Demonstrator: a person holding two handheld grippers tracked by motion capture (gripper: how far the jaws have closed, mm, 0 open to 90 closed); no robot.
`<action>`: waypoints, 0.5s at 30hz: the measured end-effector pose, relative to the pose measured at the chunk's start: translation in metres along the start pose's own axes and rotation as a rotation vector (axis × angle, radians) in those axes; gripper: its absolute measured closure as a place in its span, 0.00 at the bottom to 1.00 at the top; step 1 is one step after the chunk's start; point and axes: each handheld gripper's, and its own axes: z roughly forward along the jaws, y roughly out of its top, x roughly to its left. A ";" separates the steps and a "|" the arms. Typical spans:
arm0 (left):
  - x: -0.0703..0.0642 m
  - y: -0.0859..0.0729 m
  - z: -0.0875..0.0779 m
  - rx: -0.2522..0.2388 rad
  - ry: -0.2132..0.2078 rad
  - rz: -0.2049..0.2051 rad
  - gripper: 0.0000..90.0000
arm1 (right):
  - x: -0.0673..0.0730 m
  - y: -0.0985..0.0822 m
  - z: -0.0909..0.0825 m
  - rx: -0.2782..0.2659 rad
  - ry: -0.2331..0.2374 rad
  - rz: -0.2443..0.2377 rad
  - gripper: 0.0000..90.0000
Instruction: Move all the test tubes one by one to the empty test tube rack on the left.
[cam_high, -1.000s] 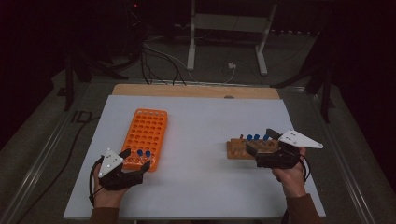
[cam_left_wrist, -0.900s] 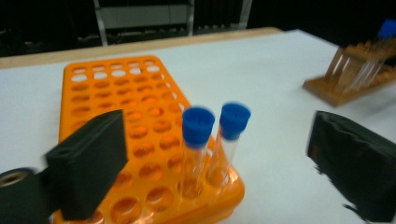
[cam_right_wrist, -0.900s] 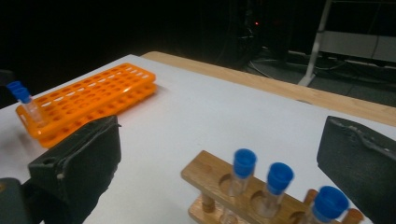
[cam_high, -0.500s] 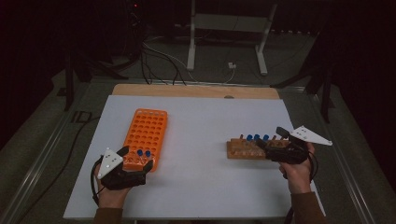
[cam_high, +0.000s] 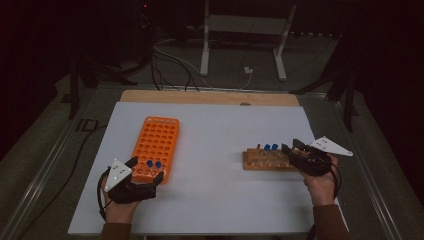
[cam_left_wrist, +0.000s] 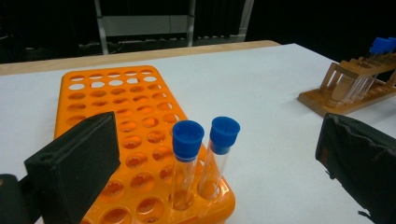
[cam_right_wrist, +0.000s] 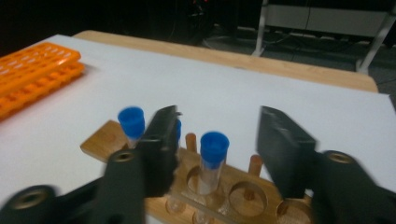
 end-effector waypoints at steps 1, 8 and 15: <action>0.000 0.000 0.000 0.000 0.000 0.000 0.00 | -0.001 -0.001 0.001 0.008 -0.002 -0.001 0.61; 0.000 0.000 0.001 0.005 0.000 0.002 0.00 | -0.002 -0.009 0.013 0.052 0.008 -0.008 0.72; 0.000 0.000 0.000 0.005 -0.001 0.003 0.00 | 0.001 -0.014 0.019 0.078 0.025 -0.020 0.82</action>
